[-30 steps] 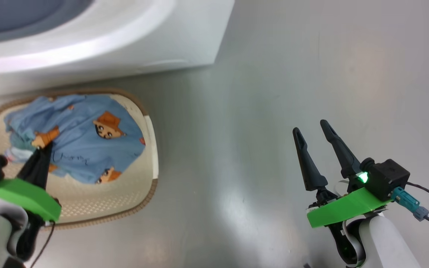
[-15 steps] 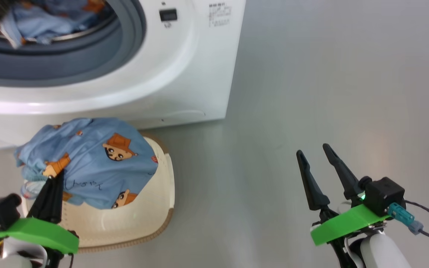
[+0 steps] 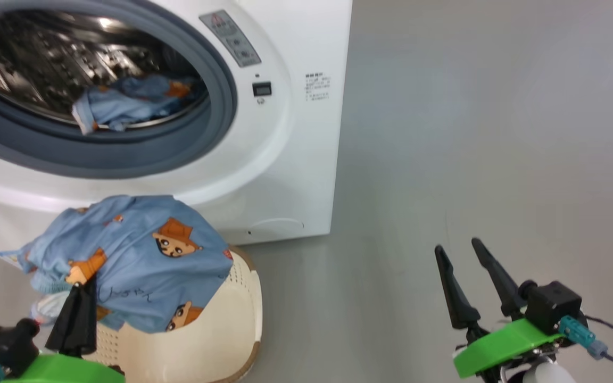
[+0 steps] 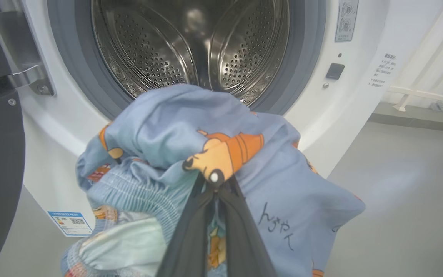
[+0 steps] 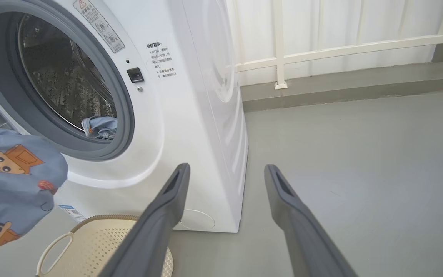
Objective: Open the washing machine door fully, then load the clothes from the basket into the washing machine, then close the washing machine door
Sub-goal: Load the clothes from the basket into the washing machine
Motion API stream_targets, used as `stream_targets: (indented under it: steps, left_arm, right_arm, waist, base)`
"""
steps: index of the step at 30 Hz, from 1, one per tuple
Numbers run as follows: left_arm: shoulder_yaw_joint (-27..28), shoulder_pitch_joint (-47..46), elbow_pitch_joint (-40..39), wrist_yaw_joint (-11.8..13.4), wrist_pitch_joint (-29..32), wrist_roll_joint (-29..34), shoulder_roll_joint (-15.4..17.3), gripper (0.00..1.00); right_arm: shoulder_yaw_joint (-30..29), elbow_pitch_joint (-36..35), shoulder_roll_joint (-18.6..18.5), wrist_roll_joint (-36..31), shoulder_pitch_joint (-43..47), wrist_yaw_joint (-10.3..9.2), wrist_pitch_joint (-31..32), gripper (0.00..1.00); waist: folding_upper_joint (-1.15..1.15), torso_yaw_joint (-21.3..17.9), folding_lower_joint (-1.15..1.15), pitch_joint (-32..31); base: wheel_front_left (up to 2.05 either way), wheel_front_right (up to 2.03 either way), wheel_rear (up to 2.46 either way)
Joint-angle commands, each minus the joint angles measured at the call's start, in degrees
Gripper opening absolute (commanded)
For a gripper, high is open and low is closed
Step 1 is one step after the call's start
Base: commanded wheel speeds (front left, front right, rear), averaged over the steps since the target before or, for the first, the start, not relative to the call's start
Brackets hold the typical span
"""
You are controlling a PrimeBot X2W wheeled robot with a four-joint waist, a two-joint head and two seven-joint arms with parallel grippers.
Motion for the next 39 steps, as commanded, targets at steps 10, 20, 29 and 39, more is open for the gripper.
stream_targets:
  steps: [10, 20, 29, 39]
  left_arm:
    - [5.1, 3.8, -3.1, 0.2, -0.5, 3.9, -1.3, 0.0]
    - [7.9, 6.5, -5.1, 0.2, -0.5, 6.0, -3.7, 0.0]
    - [9.0, 7.3, -5.5, 0.2, -0.5, 6.4, -5.0, 0.0]
    - [8.8, 7.0, -5.4, 0.2, -0.5, 5.8, -5.6, 0.0]
  right_arm:
    - [0.9, -0.4, 0.2, -0.7, 2.4, 0.16, -0.7, 1.0]
    - [0.1, -1.1, 0.2, -0.6, 3.6, 0.16, -0.7, 1.0]
    - [-0.2, -1.2, 0.2, -0.4, 4.3, 0.16, -0.7, 1.0]
    - [0.1, -1.3, 0.2, 0.2, 4.5, 0.16, -0.7, 1.0]
  waist:
    - [0.0, -0.2, 0.0, -8.8]
    - [0.0, -1.6, 0.0, -10.6]
    - [0.0, -2.1, 0.0, -10.7]
    - [0.0, -2.2, 0.0, -9.9]
  base:
    - [0.0, 0.0, 0.0]
    - [0.0, 0.0, 0.0]
    - [0.0, 0.0, 0.0]
    - [0.0, 0.0, 0.0]
